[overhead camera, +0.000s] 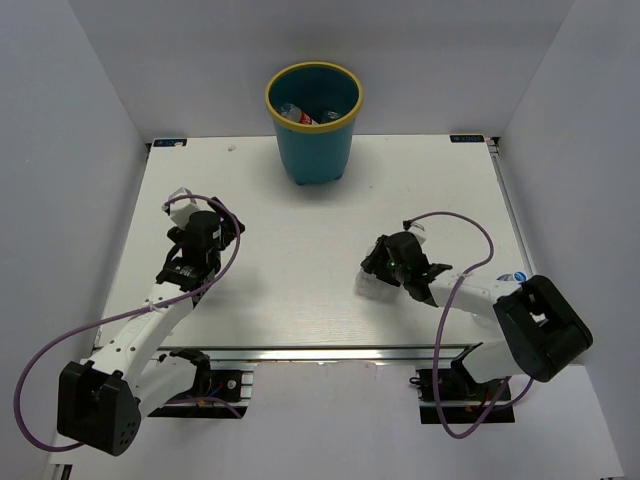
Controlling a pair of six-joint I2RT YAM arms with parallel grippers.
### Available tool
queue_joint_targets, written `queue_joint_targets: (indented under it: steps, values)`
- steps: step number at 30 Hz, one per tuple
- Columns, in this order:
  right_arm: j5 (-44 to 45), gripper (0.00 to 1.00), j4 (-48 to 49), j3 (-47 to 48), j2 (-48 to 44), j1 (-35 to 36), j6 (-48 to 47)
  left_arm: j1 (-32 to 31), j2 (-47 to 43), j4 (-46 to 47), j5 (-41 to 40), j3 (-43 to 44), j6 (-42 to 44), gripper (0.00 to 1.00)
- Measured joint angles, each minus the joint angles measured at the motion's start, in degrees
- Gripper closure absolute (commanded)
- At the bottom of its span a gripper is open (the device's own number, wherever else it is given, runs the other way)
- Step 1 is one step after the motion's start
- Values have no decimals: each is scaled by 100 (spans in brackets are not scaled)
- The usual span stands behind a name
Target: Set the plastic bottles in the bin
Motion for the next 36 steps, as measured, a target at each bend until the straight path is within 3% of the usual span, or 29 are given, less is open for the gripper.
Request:
queue_joint_targets:
  steps: [4, 12, 17, 22, 30, 33, 34, 35, 36]
  values:
    - [-28, 68, 85, 232, 227, 4, -179, 0, 0, -2, 0, 0, 0, 2]
    - [-83, 69, 291, 872, -339, 63, -1486, 0, -42, -2, -9, 0, 0, 2]
    - [-87, 68, 721, 2090, -468, 74, -2702, 0, -46, -2, -28, 0, 0, 2]
    - [-13, 68, 1099, 4057, 424, 74, -3724, 0, -26, 9, -61, 0, 0, 2]
    - [761, 63, 1014, 8712, 3886, 72, -5355, 33, 173, 9, -131, 0, 4, 2]
    - [887, 50, 1119, 10098, 5023, 68, -5836, 50, 256, 4, -129, 0, 7, 2]
    - [905, 28, 1222, 10308, 5287, 68, -5965, 61, 280, 4, -129, 2, 7, 2]
    - [920, 15, 1296, 10404, 5493, 66, -6054, 72, 299, 0, -125, 4, 7, 2]
    - [927, 11, 1349, 10430, 5646, 63, -6157, 83, 315, -4, -125, 7, 9, 2]
